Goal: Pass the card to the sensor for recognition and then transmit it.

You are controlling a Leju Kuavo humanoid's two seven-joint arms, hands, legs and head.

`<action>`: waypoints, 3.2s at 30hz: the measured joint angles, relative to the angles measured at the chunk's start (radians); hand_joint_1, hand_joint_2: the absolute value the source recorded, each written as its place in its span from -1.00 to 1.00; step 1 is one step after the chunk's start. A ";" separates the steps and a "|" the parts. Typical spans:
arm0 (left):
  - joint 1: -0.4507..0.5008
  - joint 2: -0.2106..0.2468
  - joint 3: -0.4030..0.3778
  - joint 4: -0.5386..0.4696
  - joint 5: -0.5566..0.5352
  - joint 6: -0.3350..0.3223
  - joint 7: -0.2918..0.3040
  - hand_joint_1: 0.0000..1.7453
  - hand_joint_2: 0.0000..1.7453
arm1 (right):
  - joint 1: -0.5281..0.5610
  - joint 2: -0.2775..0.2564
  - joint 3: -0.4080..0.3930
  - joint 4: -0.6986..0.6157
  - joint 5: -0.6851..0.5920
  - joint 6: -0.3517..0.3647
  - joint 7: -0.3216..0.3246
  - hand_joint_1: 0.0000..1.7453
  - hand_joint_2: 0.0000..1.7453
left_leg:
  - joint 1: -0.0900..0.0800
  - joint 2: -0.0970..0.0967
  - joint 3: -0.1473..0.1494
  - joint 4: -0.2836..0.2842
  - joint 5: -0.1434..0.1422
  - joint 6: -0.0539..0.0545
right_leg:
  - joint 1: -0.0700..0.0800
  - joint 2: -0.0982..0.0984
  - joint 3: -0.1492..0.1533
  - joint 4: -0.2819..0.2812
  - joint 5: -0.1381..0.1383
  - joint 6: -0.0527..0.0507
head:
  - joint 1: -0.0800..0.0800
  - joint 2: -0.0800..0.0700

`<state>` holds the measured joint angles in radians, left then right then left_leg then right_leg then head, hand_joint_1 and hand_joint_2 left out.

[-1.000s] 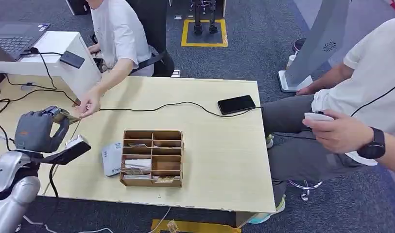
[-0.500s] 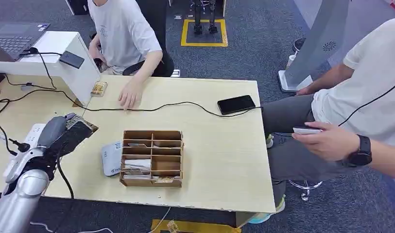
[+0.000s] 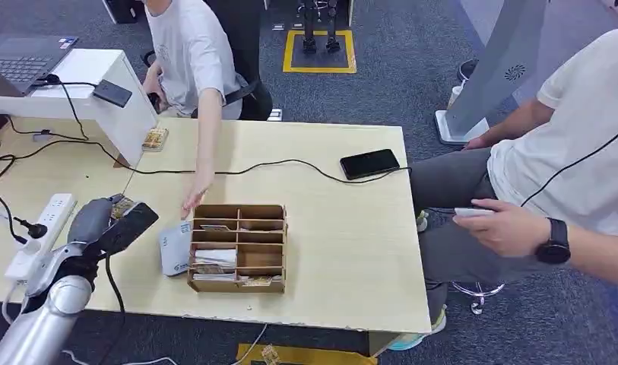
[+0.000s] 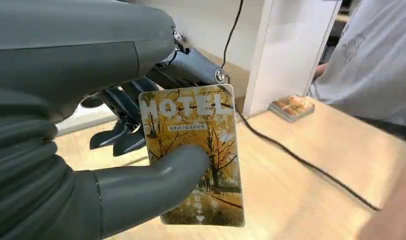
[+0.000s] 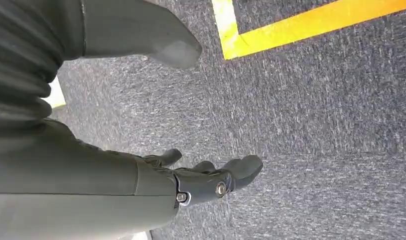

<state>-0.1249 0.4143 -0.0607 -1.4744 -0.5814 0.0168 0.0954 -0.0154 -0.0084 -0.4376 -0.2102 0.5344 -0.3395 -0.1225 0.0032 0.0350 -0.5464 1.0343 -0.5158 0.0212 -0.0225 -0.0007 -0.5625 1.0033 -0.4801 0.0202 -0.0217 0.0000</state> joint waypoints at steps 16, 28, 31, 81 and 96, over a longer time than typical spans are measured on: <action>0.036 -0.020 -0.014 0.006 -0.012 -0.032 -0.021 1.00 1.00 | 0.000 0.000 -0.014 -0.002 0.019 0.001 -0.001 -1.00 1.00 | 0.000 0.000 0.000 0.000 0.000 0.000 | 0.000 0.000 0.000 0.000 0.000 0.000 | 0.000 0.000; 0.043 -0.048 -0.032 0.030 -0.048 -0.028 -0.015 1.00 1.00 | -0.002 0.000 -0.024 -0.002 0.038 0.002 -0.005 -1.00 1.00 | 0.000 0.000 0.000 0.000 0.000 0.000 | 0.000 0.000 0.000 0.000 0.000 0.000 | 0.000 0.000; 0.046 -0.054 -0.035 0.034 -0.053 -0.028 -0.015 1.00 1.00 | -0.002 0.000 -0.027 -0.002 0.046 0.002 -0.005 -1.00 1.00 | 0.000 0.000 0.000 0.000 0.000 0.000 | 0.000 0.000 0.000 0.000 0.000 0.000 | 0.000 0.000; 0.013 -0.166 -0.049 0.124 -0.095 0.097 -0.003 1.00 1.00 | -0.013 0.013 -0.038 -0.011 0.136 0.004 0.013 -1.00 1.00 | 0.000 0.000 0.000 0.000 0.000 0.000 | 0.000 0.000 0.000 0.000 0.000 0.000 | 0.000 0.000; -0.017 -0.197 -0.049 0.213 -0.237 0.183 0.036 1.00 1.00 | -0.019 0.021 -0.038 -0.011 0.164 0.009 0.028 -1.00 1.00 | 0.000 0.000 0.001 0.000 0.000 0.000 | 0.000 0.000 0.001 0.000 0.000 0.000 | 0.000 0.000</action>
<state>-0.1417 0.2171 -0.1099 -1.2611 -0.8179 0.1999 0.1312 -0.0349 0.0126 -0.4757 -0.2216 0.6981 -0.3307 -0.0942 0.0030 0.0346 -0.5458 1.0343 -0.5158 0.0212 -0.0226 -0.0012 -0.5617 1.0033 -0.4801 0.0202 -0.0221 0.0000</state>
